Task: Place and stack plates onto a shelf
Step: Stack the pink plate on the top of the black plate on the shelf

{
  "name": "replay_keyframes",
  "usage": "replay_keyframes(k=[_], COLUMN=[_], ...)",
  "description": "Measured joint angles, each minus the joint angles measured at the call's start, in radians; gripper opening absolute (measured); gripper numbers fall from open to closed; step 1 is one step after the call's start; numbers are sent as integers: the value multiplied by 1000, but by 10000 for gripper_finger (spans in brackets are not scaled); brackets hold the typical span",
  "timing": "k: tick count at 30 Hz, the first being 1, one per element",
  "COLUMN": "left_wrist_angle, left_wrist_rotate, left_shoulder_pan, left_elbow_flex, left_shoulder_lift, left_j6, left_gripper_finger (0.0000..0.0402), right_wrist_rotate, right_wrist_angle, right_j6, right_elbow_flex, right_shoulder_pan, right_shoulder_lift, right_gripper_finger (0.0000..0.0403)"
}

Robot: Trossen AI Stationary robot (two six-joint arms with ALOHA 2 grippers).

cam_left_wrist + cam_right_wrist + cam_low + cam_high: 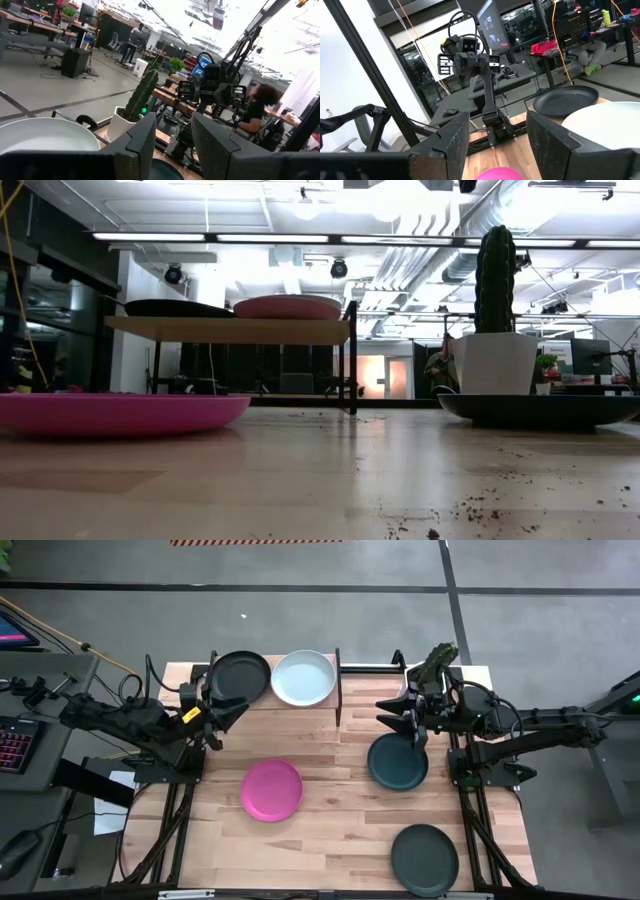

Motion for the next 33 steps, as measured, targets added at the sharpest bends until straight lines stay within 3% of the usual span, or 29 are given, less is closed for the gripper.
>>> replay_keyframes(k=[4,14,21,26,33], left_wrist_angle=[-72,-631,-987,-1015,-968], left_wrist_rotate=[40,404,416,416,489], left_shoulder_pan=[-1,-21,-71,-81,-71], left_elbow_flex=[0,0,0,0,0], left_shoulder_lift=[27,261,480,593,697], left_j6=[-50,-461,-740,-922,-969], left_gripper_finger=[115,115,115,115,115], right_wrist_rotate=[0,0,0,0,0], right_wrist_angle=[0,-6,-48,-73,-90], right_j6=[3,5,23,51,51], right_elbow_flex=[0,0,0,0,0], right_shoulder_pan=[0,0,0,0,0], right_shoulder_lift=[0,0,1,5,18], right_gripper_finger=[179,179,179,179,179])
